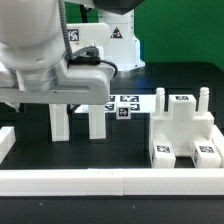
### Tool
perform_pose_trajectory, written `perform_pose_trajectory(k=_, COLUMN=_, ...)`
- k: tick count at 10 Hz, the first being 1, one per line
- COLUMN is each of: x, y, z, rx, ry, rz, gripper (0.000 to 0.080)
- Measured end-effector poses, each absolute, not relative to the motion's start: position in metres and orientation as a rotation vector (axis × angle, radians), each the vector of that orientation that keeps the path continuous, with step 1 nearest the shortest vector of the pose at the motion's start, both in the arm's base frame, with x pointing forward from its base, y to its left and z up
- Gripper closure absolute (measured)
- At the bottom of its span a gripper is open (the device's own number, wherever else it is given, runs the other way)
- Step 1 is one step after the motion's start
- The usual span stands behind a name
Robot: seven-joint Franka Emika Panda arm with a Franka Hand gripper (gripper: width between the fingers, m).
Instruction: Assemble chair
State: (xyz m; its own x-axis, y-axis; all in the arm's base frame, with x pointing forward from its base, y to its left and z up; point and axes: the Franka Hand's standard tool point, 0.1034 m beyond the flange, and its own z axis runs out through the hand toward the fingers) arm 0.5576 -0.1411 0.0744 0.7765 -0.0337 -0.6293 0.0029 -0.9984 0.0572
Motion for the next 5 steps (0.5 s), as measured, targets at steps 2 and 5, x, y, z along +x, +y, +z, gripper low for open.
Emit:
perform_pose_trajectory(k=2, x=0.550, y=-0.153, z=0.071, rx=2.875, ry=-0.141, rz=-1.164, gripper=0.0151)
perform_pose_trajectory(k=5, x=0.546, y=-0.171, z=0.072, rx=3.016, ry=-0.355, rz=-1.319, gripper=0.0151)
